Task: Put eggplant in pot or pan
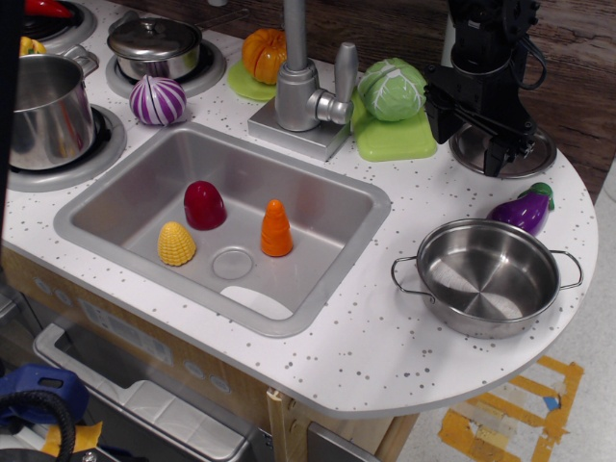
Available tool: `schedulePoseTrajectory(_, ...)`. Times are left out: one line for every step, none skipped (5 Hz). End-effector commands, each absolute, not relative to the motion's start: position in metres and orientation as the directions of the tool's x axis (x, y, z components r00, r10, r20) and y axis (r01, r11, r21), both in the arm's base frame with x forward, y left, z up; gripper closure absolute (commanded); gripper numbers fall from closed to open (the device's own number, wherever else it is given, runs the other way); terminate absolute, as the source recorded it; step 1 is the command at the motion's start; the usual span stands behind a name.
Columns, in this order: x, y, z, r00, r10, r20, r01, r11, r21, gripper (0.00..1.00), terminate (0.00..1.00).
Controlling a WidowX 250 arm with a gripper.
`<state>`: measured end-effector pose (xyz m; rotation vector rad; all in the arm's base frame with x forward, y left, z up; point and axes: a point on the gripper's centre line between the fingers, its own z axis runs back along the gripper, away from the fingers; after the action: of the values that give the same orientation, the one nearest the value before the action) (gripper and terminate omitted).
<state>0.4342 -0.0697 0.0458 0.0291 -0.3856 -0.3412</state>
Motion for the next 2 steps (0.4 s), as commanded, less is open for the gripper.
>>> schedulePoseTrajectory(0.4342, -0.0697, 0.0458, 0.870, -0.332, 0.364, 0.321, 0.943, 0.092, 0.00, 0.00)
schedulePoseTrajectory(0.4379, -0.0755, 0.0497, 0.878, -0.318, 0.356, 0.318, 0.946, 0.061, 0.00, 0.00)
